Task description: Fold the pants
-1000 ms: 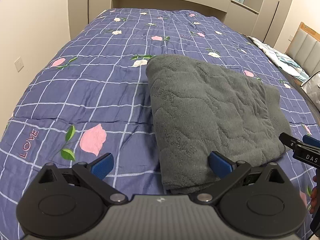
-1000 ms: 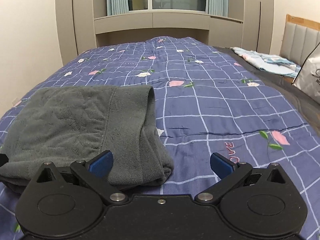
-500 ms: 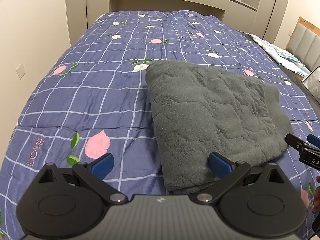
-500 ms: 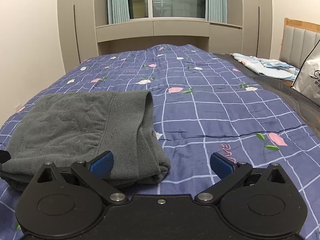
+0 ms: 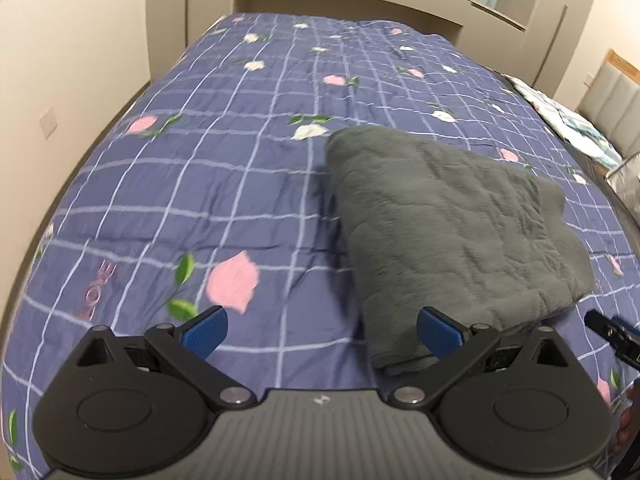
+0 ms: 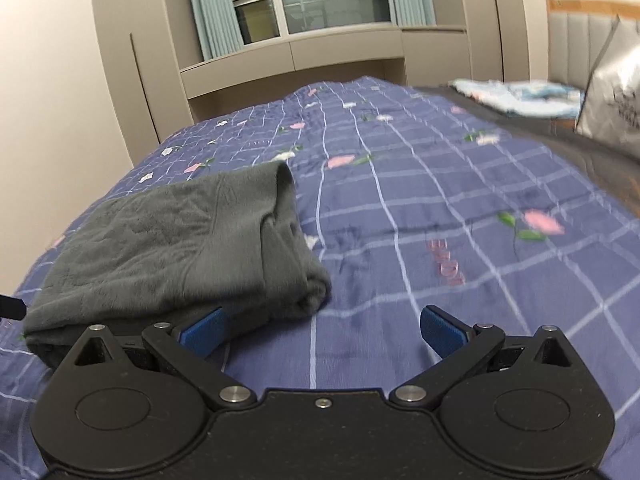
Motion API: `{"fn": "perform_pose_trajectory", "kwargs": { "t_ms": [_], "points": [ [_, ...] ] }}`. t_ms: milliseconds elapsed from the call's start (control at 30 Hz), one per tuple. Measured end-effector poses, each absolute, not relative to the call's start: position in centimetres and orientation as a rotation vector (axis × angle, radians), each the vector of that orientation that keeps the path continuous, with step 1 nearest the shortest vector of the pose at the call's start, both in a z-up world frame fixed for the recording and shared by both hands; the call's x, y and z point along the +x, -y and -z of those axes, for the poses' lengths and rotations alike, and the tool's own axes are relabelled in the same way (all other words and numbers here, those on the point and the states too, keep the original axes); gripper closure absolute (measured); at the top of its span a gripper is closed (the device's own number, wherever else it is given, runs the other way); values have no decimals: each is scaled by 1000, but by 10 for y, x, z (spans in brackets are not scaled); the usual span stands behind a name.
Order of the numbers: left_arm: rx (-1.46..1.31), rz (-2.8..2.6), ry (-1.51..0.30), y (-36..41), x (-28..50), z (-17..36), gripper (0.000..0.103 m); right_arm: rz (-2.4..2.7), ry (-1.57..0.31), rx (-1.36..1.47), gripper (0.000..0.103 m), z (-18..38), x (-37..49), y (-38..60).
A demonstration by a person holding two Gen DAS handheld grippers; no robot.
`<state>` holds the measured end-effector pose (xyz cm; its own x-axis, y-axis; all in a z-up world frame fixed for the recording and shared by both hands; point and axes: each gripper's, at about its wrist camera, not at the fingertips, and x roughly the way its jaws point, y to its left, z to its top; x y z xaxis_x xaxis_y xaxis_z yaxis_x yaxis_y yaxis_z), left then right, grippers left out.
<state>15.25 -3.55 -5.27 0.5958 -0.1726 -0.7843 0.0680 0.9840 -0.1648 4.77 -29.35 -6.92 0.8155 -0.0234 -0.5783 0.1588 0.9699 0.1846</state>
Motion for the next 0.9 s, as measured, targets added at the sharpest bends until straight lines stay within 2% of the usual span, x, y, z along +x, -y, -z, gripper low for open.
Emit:
{"fn": "perform_pose_trajectory", "kwargs": {
  "t_ms": [167, 367, 667, 900],
  "points": [
    [-216, 163, -922, 15, 157, 57, 0, 52, -625, 318, 0, 73, 44, 301],
    [-225, 242, -890, 20, 174, 56, 0, -116, -591, 428, 0, 52, 65, 317],
    [-197, 310, -903, 48, 204, 69, 0, -229, -664, 287, 0, 35, 124, 312],
    [-232, 357, -934, 53, 224, 83, 0, -363, -759, 277, 0, 50, 176, 310]
  ]
}}
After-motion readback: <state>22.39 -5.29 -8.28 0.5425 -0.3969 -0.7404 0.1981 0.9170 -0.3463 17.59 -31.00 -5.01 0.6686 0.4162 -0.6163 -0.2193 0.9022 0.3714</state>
